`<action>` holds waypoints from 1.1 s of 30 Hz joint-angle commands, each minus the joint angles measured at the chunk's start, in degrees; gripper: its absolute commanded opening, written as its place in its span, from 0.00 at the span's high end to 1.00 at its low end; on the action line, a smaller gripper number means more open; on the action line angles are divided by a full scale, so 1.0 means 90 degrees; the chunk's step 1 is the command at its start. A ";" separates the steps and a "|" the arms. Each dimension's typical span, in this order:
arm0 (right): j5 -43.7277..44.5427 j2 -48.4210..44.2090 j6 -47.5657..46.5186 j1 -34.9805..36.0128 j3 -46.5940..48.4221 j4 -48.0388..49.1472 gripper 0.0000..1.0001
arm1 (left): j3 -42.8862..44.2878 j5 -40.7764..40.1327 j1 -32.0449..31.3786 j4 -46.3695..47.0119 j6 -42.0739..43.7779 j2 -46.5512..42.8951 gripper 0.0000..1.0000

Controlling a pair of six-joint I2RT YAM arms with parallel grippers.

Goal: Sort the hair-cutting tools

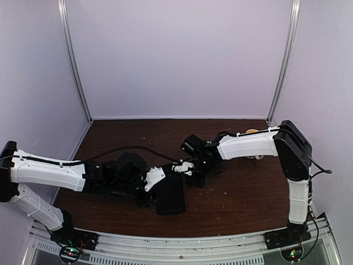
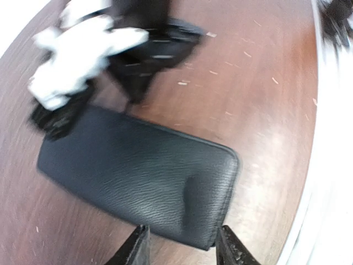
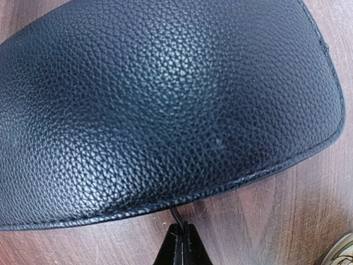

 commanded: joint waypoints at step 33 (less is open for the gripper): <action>-0.0226 0.0259 0.0105 0.0036 0.0050 0.0167 1.00 | 0.1141 -0.0685 -0.1144 0.0029 0.1705 0.2265 0.59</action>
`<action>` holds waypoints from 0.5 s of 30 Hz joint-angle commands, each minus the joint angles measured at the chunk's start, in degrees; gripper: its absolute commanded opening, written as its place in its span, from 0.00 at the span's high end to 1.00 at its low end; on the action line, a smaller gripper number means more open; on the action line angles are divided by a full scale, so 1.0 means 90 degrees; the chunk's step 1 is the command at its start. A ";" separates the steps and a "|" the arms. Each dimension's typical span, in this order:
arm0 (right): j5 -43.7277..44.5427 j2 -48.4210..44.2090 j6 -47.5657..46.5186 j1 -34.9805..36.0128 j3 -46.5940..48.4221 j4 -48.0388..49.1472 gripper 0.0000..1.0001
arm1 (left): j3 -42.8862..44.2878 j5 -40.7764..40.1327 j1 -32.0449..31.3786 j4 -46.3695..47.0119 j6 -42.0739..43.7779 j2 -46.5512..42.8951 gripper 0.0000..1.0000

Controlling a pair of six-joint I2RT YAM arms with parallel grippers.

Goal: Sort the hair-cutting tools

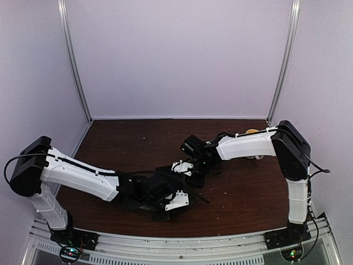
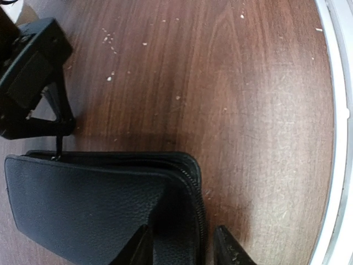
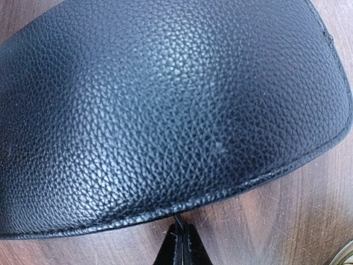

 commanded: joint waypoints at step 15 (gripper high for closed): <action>-0.1250 -0.0579 -0.0057 0.0188 -0.0753 -0.0368 1.00 | 0.0622 -0.1459 0.0061 -0.0109 -0.0458 0.0825 0.86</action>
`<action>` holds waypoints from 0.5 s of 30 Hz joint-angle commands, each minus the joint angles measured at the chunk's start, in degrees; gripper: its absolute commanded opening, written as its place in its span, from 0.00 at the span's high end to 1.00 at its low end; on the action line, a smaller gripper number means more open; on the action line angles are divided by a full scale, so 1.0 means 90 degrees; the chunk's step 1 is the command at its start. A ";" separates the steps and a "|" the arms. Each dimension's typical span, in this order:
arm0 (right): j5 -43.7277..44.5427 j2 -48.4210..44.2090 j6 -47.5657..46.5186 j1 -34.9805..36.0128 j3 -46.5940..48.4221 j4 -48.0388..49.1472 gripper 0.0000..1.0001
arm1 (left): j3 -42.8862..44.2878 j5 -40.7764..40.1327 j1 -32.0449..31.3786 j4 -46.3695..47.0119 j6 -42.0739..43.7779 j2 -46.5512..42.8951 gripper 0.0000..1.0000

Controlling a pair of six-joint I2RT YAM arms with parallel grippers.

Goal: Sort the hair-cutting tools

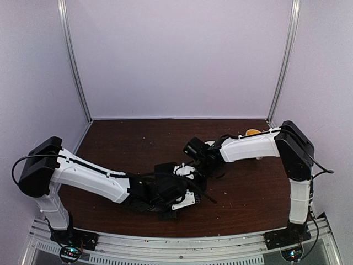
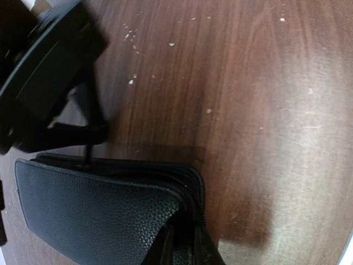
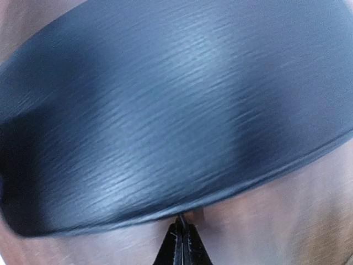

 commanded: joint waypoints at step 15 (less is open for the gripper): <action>-0.2335 -0.0916 0.0569 0.0748 -0.0947 -0.0580 1.00 | 0.0375 -0.0889 0.0438 0.0162 -0.0345 0.0343 0.96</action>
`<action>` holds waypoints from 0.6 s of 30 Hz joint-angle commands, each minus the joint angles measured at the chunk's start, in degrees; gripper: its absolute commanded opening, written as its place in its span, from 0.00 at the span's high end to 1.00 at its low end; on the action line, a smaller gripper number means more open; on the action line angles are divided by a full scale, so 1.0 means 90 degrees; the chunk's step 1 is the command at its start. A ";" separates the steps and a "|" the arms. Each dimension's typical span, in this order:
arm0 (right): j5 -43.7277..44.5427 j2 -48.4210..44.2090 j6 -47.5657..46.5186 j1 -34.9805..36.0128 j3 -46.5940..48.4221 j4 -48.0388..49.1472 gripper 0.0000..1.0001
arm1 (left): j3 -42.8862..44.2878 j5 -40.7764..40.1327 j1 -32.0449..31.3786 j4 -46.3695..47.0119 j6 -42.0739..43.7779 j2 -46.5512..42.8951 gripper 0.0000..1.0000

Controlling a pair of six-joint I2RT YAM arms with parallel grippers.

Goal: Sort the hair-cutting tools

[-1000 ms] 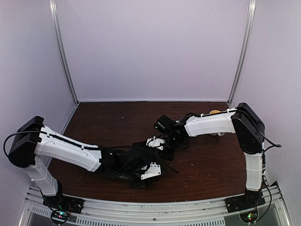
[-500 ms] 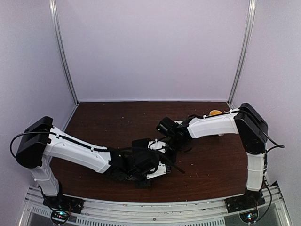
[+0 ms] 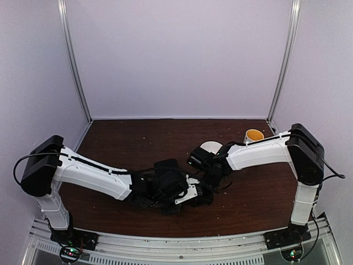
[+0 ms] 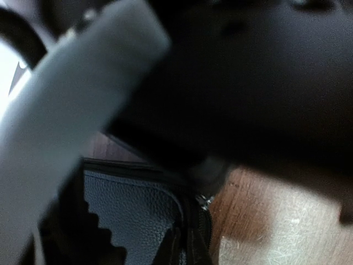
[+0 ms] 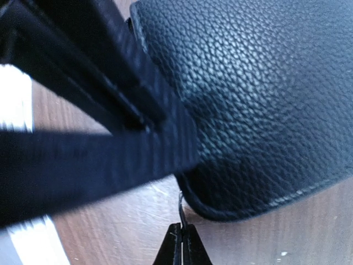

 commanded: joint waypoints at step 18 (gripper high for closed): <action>-0.0201 -0.0290 0.0422 -0.0590 -0.0144 -0.0053 1.00 | 0.0485 0.0971 0.1928 -0.0572 -0.0949 -0.1286 0.46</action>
